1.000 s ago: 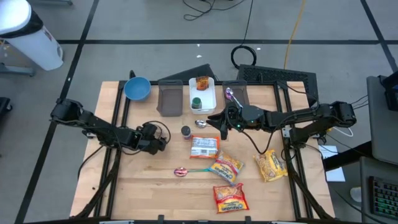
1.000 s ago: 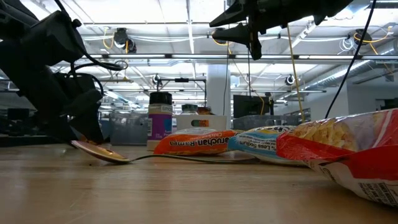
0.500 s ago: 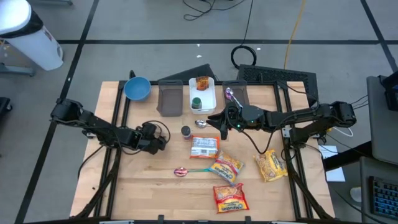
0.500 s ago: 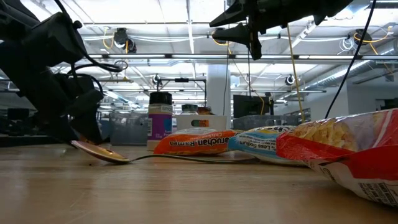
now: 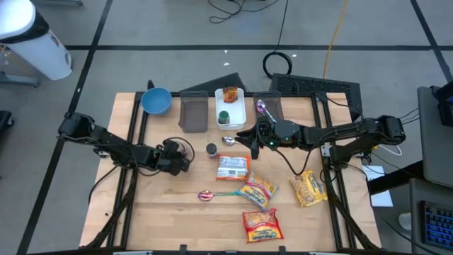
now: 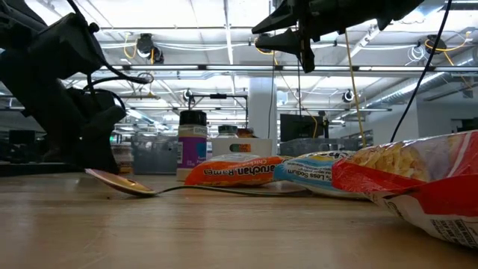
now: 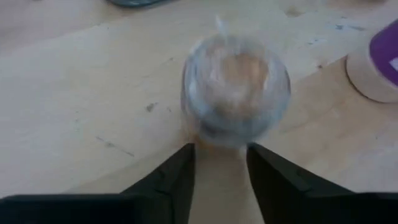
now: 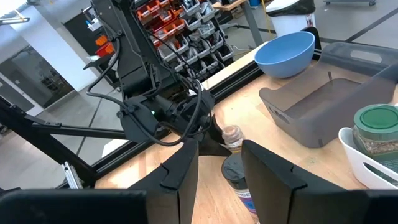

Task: Pick & Place Food Item
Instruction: Put the brown seasoning bottle into the white bin

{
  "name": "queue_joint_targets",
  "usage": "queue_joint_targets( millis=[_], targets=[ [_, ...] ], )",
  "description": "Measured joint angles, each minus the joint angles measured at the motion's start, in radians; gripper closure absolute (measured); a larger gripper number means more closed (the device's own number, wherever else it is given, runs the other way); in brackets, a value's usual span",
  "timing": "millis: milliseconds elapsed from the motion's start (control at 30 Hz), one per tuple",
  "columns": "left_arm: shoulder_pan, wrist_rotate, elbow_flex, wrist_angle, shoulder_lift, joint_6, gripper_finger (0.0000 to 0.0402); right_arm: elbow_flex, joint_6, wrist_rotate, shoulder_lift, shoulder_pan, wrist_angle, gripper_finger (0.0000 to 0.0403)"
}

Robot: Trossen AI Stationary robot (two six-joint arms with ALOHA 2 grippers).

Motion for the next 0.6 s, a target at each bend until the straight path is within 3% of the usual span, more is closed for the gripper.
queue_joint_targets(
  millis=[333,600],
  targets=[
    [-0.001,0.008,0.0,0.055,0.0,0.067,0.0315,0.0,-0.002,0.0,0.0,0.0,0.0,0.0287],
    [0.0,0.065,0.0,0.061,0.0,0.142,0.0286,0.0,-0.003,0.0,0.0,0.0,-0.002,0.0287]
  ],
)
